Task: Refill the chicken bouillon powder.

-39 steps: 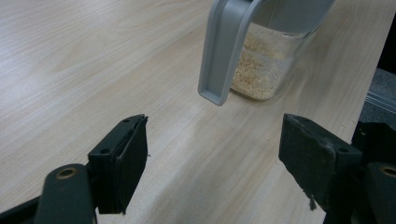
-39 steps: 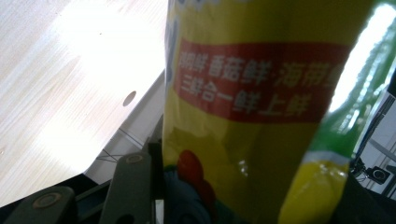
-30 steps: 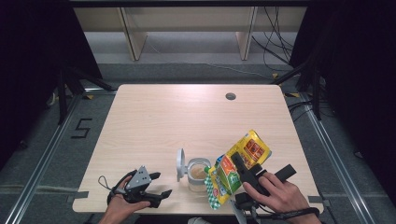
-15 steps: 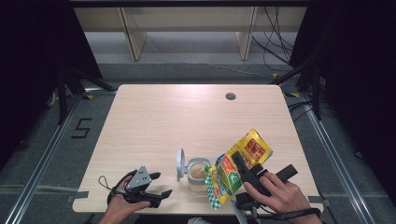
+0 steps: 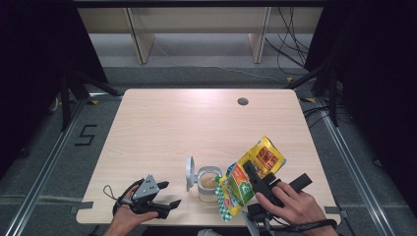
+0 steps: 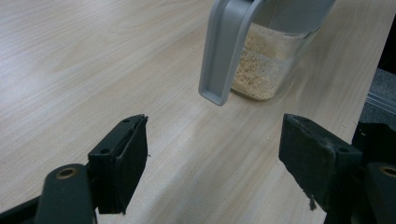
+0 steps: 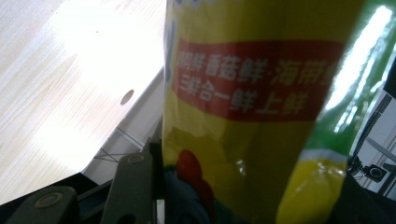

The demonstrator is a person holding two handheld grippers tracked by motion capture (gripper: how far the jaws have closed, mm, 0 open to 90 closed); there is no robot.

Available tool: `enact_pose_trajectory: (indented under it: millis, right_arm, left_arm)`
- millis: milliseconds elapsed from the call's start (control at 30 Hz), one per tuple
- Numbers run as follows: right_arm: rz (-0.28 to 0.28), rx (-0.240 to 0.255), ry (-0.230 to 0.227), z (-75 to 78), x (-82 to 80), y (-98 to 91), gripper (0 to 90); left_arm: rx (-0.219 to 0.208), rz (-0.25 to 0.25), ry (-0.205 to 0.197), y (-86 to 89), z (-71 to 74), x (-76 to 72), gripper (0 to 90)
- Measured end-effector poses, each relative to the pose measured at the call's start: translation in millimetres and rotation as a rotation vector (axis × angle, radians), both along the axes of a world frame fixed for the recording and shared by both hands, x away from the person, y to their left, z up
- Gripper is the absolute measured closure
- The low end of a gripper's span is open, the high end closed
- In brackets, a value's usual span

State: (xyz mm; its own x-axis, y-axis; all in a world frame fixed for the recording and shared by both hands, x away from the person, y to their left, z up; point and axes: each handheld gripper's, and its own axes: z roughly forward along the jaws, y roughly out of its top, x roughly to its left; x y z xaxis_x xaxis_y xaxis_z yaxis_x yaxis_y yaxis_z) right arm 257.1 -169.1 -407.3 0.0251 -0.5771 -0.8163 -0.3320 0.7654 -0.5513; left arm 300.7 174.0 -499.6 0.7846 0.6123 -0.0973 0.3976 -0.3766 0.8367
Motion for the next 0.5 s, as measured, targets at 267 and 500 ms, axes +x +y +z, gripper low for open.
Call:
enact_pose_trajectory:
  millis: [267, 500]
  right_arm:
    - [0.002, -0.007, -0.002, 0.1, -0.1, 0.3, 56.4]
    - [0.003, -0.019, -0.02, 1.5, -0.4, -0.5, 56.5]
  left_arm:
    - [-0.003, 0.004, 0.001, -0.1, 0.1, -0.1, 23.5]
    - [0.01, -0.014, -0.018, 1.5, 1.1, 1.3, 23.5]
